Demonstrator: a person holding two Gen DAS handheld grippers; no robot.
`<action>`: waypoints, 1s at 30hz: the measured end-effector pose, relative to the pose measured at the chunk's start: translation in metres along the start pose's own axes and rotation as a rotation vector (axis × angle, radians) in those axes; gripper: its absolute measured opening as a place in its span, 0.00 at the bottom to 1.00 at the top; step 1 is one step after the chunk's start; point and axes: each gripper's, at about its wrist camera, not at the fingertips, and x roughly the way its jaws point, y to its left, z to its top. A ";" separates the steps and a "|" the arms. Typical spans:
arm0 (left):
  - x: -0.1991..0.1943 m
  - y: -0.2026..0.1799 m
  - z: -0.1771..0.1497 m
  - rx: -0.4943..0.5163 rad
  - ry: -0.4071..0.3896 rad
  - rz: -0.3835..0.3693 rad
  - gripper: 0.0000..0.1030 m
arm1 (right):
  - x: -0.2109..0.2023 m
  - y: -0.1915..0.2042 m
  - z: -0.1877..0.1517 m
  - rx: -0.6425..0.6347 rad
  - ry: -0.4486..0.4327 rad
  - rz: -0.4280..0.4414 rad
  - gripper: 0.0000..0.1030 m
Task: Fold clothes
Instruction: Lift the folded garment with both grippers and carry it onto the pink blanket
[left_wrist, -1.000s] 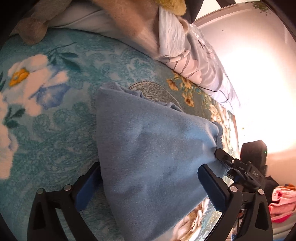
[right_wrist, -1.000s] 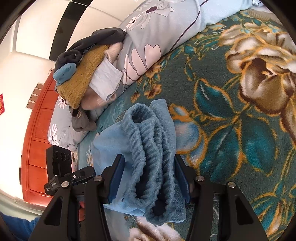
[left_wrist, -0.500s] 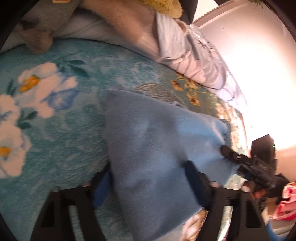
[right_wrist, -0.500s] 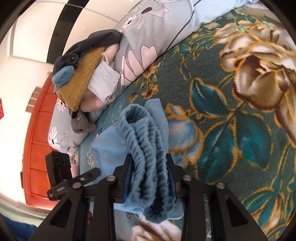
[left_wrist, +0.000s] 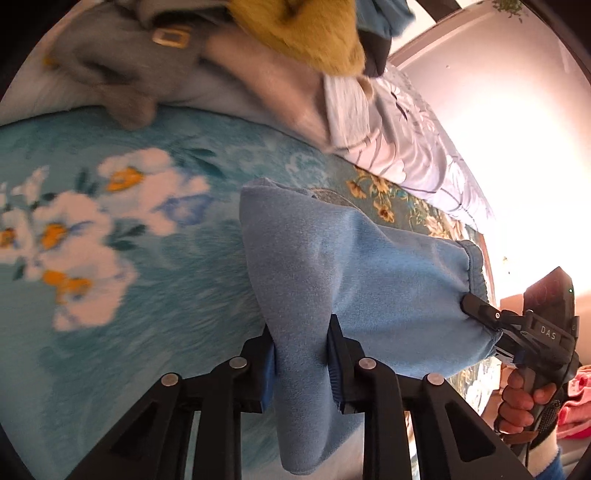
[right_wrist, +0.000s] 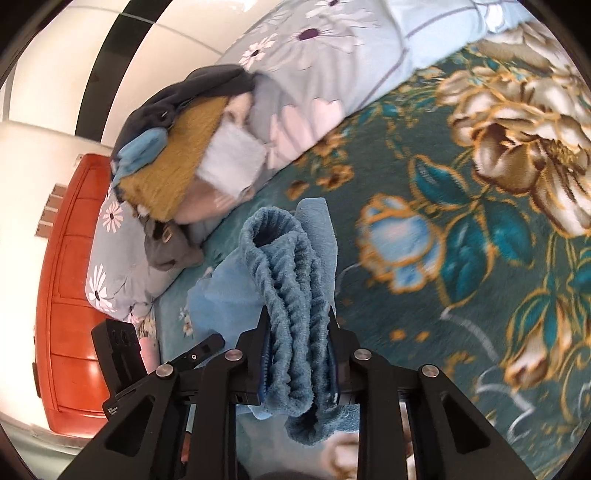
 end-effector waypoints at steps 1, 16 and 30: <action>-0.010 0.007 -0.001 -0.003 -0.008 0.004 0.25 | 0.004 0.013 -0.003 -0.012 0.011 -0.001 0.24; -0.257 0.232 -0.006 -0.140 -0.232 0.240 0.25 | 0.192 0.292 -0.064 -0.336 0.266 0.154 0.24; -0.438 0.400 -0.027 -0.126 -0.189 0.502 0.25 | 0.320 0.491 -0.209 -0.521 0.497 0.337 0.24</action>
